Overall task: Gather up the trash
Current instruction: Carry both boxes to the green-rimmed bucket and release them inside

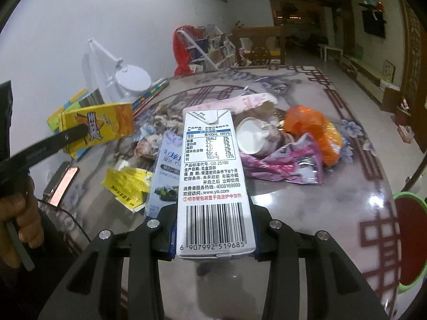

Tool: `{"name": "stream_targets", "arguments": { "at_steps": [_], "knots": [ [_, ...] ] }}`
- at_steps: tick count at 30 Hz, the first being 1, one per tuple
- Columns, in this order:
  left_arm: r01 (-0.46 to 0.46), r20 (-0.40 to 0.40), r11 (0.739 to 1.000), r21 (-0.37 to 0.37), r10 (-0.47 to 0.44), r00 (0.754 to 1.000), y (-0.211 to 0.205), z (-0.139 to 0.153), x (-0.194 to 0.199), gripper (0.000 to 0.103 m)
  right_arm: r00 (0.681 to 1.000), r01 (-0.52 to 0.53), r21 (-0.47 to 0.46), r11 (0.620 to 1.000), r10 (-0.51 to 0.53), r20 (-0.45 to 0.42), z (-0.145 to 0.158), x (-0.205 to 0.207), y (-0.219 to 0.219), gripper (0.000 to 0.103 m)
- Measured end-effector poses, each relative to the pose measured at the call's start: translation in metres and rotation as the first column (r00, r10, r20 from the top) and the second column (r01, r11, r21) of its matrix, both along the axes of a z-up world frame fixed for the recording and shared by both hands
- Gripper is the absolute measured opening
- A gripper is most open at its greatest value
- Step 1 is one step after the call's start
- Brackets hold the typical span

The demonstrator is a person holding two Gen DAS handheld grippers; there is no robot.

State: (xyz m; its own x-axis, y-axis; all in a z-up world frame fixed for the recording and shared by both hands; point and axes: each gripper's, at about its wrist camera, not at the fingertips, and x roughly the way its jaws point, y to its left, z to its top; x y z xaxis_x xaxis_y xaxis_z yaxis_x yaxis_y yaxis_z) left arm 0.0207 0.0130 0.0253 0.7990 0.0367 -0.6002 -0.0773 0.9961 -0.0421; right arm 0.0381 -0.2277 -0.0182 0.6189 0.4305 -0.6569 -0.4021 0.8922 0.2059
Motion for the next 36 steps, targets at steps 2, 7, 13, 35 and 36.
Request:
{"name": "stream_targets", "arguments": {
  "at_steps": [2,7,13,35,36],
  "knots": [
    [0.041,0.004,0.999,-0.01,-0.041,0.999,-0.011,0.005,-0.001,0.036,1.0,0.022,0.008,1.0,-0.022,0.008,0.004,-0.003,-0.01,0.037],
    [0.147,0.015,0.989,-0.026,-0.147,0.989,-0.044,0.016,-0.001,0.037,0.997,0.08,0.021,0.997,-0.08,0.017,0.012,-0.007,-0.035,0.037],
    [0.268,0.014,0.961,-0.069,-0.268,0.963,-0.086,0.021,0.005,0.037,0.987,0.156,0.029,0.987,-0.157,0.04,0.023,-0.009,-0.071,0.037],
    [0.696,0.036,0.687,-0.21,-0.706,0.707,-0.297,0.036,0.041,0.037,0.83,0.554,0.028,0.832,-0.555,0.059,0.051,-0.015,-0.266,0.037],
    [0.704,0.03,0.674,-0.226,-0.717,0.696,-0.304,0.033,0.046,0.037,0.82,0.569,0.026,0.822,-0.569,0.058,0.051,-0.014,-0.275,0.037]
  ]
}}
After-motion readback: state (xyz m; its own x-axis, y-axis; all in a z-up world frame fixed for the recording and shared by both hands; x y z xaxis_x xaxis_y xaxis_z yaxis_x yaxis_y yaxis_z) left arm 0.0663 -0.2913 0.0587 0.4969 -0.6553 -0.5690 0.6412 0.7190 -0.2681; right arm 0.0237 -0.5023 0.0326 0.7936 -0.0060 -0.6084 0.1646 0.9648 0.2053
